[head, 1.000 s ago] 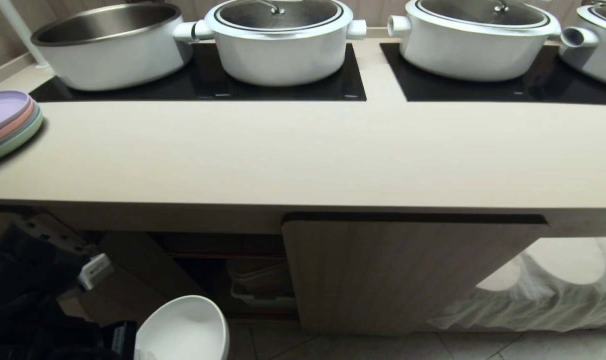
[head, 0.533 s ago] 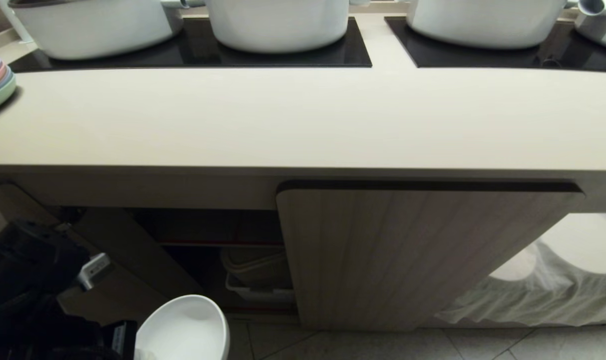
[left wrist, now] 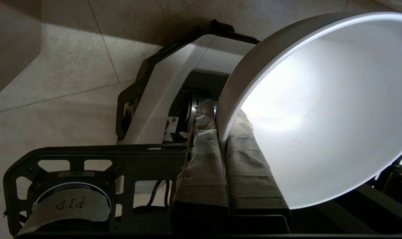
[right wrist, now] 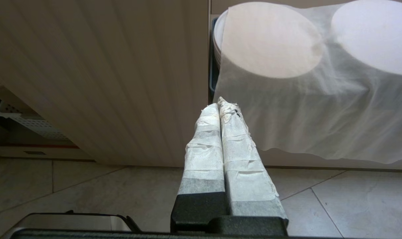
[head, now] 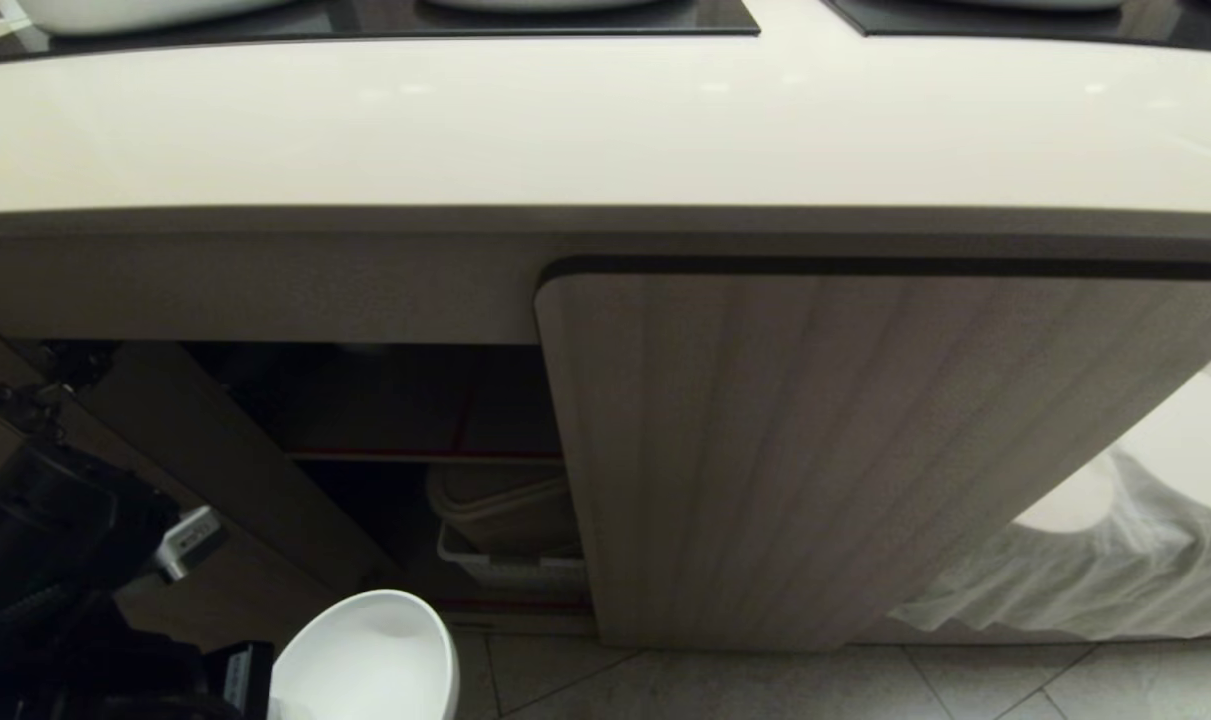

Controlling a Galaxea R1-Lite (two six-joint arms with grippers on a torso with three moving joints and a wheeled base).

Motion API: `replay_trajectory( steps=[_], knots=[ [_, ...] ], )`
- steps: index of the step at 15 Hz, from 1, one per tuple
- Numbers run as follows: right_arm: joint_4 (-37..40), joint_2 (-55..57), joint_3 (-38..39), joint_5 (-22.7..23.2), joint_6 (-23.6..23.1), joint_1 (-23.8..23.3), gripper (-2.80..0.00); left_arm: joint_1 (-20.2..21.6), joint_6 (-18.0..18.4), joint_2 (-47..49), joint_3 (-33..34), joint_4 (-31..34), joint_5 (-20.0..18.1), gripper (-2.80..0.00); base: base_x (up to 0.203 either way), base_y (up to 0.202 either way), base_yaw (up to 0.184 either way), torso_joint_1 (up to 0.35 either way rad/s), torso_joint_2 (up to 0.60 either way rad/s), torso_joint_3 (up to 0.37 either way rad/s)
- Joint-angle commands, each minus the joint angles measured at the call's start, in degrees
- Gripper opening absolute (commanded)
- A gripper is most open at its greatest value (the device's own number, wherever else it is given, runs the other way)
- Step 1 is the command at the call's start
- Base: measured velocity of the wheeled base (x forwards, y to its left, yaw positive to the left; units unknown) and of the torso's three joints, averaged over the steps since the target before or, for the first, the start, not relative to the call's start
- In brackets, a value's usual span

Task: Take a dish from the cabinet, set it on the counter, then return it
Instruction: Put it back into the cabinet

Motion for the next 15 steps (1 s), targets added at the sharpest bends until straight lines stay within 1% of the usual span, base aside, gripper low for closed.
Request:
replay_trajectory(
  steps=[1,9,11,15],
  knots=[
    [0.0,0.1,0.0,0.0,0.0,0.0,-2.8,0.0,-0.2,0.2,0.0,0.1,0.0,-2.8,0.0,0.0,0.0,-0.173,0.48,0.287],
    [0.0,0.0,0.0,0.0,0.0,0.0,-2.8,0.0,-0.1,0.7,-0.1,0.1,0.0,-2.8,0.0,0.0,0.0,-0.144,0.46,0.303],
    [-0.1,0.0,0.0,0.0,0.1,0.0,-2.8,0.0,-0.1,0.8,-0.2,0.1,0.0,-2.8,0.0,0.0,0.0,-0.05,0.22,0.161],
    [0.0,0.1,0.0,0.0,0.0,0.0,-2.8,0.0,-0.2,0.9,0.1,0.1,0.0,-2.8,0.0,0.0,0.0,-0.007,0.04,0.029]
  ],
)
